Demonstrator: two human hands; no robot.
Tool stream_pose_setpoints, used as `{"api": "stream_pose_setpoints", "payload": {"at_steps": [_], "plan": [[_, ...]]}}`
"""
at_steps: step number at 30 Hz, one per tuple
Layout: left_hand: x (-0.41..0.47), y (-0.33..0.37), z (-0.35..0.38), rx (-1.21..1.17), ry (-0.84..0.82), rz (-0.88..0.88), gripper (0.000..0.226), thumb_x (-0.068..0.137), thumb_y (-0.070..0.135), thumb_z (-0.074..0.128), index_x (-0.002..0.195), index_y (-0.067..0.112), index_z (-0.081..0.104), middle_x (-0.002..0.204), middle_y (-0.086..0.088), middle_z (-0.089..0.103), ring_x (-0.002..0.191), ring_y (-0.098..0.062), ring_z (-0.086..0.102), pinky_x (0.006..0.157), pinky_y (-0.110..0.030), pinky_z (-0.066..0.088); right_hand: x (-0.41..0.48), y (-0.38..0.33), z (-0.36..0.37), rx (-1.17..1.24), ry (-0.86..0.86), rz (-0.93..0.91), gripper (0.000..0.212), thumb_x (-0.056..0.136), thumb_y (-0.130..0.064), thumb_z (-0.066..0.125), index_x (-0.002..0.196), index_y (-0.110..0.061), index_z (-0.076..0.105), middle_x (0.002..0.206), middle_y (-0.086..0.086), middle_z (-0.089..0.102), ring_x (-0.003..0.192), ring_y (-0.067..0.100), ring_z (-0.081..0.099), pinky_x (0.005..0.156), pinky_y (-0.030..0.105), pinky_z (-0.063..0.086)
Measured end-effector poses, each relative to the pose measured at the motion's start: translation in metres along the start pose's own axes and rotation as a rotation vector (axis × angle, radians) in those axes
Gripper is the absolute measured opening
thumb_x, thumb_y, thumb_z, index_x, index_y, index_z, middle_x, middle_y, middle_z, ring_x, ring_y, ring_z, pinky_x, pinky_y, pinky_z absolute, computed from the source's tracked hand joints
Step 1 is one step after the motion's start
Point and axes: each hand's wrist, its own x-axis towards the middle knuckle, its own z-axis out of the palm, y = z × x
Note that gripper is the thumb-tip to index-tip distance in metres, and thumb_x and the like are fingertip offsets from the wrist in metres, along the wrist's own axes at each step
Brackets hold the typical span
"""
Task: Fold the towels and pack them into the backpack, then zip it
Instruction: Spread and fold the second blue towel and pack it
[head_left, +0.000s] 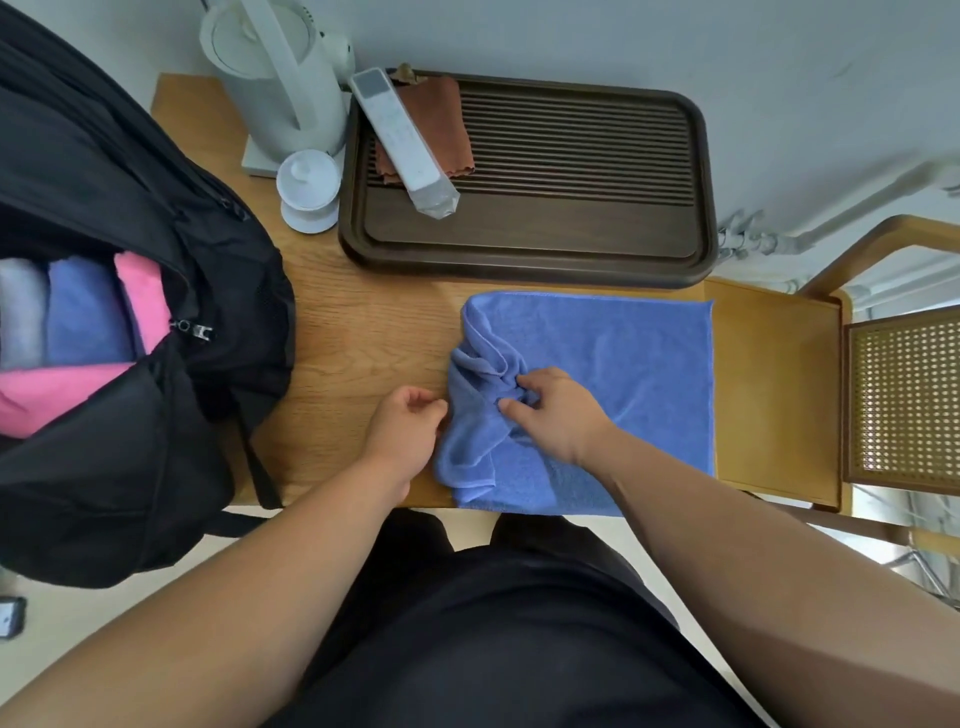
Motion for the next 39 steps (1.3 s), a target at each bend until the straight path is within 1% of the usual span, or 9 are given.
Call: {"api": "stream_pose_setpoints", "payload": {"at_steps": [7, 14, 16, 20, 23, 29, 33, 36, 39], "plan": [[-0.004, 0.000, 0.022, 0.284, -0.080, -0.033, 0.021, 0.081, 0.037, 0.076, 0.084, 0.017, 0.069, 0.082, 0.005, 0.073, 0.079, -0.012, 0.067, 0.070, -0.028, 0.050, -0.006, 0.009, -0.005, -0.137, -0.006, 0.078, 0.049, 0.092, -0.053, 0.056, 0.129, -0.020, 0.058, 0.136, 0.001, 0.039, 0.119, 0.026, 0.049, 0.098, 0.038, 0.047], [-0.014, 0.006, 0.034, 0.287, -0.105, 0.023, 0.029, 0.084, 0.021, 0.077, 0.068, 0.017, 0.052, 0.069, 0.004, 0.060, 0.067, -0.013, 0.056, 0.067, -0.030, 0.048, 0.006, -0.018, -0.016, -0.392, 0.101, -0.276, 0.058, 0.099, -0.024, 0.050, 0.153, -0.033, 0.031, 0.152, -0.007, 0.037, 0.120, 0.027, 0.043, 0.099, 0.041, 0.045], [-0.019, 0.008, 0.031, 0.282, -0.112, 0.037, 0.034, 0.085, 0.020, 0.076, 0.067, 0.017, 0.047, 0.066, 0.003, 0.052, 0.064, -0.013, 0.050, 0.066, -0.030, 0.044, 0.017, -0.022, -0.015, -0.454, 0.056, -0.278, 0.058, 0.097, -0.015, 0.050, 0.149, -0.033, 0.035, 0.140, -0.005, 0.050, 0.111, 0.025, 0.046, 0.088, 0.038, 0.047], [-0.032, 0.015, 0.020, 0.224, -0.129, 0.051, 0.031, 0.083, 0.012, 0.073, 0.071, 0.015, 0.045, 0.066, 0.001, 0.045, 0.063, -0.014, 0.043, 0.061, -0.029, 0.039, 0.034, -0.025, -0.015, -0.462, 0.069, -0.204, 0.011, 0.092, -0.014, 0.054, 0.101, -0.021, 0.053, 0.095, 0.001, 0.057, 0.089, 0.026, 0.057, 0.063, 0.036, 0.047], [-0.041, 0.017, 0.010, 0.200, -0.101, 0.086, 0.029, 0.077, 0.003, 0.069, 0.068, 0.015, 0.044, 0.062, 0.002, 0.039, 0.063, -0.016, 0.036, 0.057, -0.029, 0.032, 0.038, -0.031, -0.020, -0.510, 0.030, -0.183, 0.009, 0.091, -0.013, 0.055, 0.100, -0.016, 0.058, 0.087, 0.003, 0.056, 0.075, 0.025, 0.058, 0.057, 0.033, 0.045], [-0.059, 0.012, -0.026, 0.206, -0.033, 0.103, 0.029, 0.075, -0.001, 0.068, 0.069, 0.012, 0.043, 0.061, 0.003, 0.033, 0.058, -0.013, 0.030, 0.051, -0.022, 0.027, 0.034, -0.070, -0.036, -0.110, 0.147, -0.290, 0.018, 0.085, -0.008, 0.047, 0.076, -0.022, 0.053, 0.070, -0.003, 0.054, 0.072, 0.026, 0.051, 0.054, 0.031, 0.033], [-0.070, 0.001, -0.052, 0.179, 0.097, 0.072, 0.034, 0.076, -0.002, 0.064, 0.064, 0.015, 0.037, 0.060, 0.003, 0.029, 0.057, -0.013, 0.025, 0.048, -0.024, 0.023, 0.040, -0.116, -0.045, 0.089, 0.045, -0.389, 0.012, 0.082, -0.005, 0.049, 0.088, -0.011, 0.058, 0.082, 0.007, 0.066, 0.083, 0.030, 0.059, 0.067, 0.036, 0.047], [-0.077, -0.009, -0.070, 0.356, 0.187, 0.067, 0.032, 0.077, 0.007, 0.065, 0.061, 0.014, 0.037, 0.058, 0.001, 0.036, 0.057, -0.016, 0.031, 0.051, -0.029, 0.028, 0.047, -0.151, -0.044, 0.311, -0.084, -0.384, 0.008, 0.080, -0.004, 0.049, 0.081, -0.006, 0.056, 0.080, 0.012, 0.064, 0.082, 0.030, 0.064, 0.070, 0.041, 0.050], [-0.077, -0.013, -0.082, 0.562, 0.140, 0.050, 0.032, 0.080, 0.022, 0.070, 0.060, 0.014, 0.045, 0.060, -0.002, 0.049, 0.056, -0.017, 0.042, 0.054, -0.030, 0.037, 0.055, -0.170, -0.039, 0.528, -0.134, -0.308, 0.015, 0.078, -0.010, 0.048, 0.065, -0.018, 0.048, 0.062, -0.004, 0.052, 0.073, 0.021, 0.050, 0.069, 0.035, 0.039]]}}
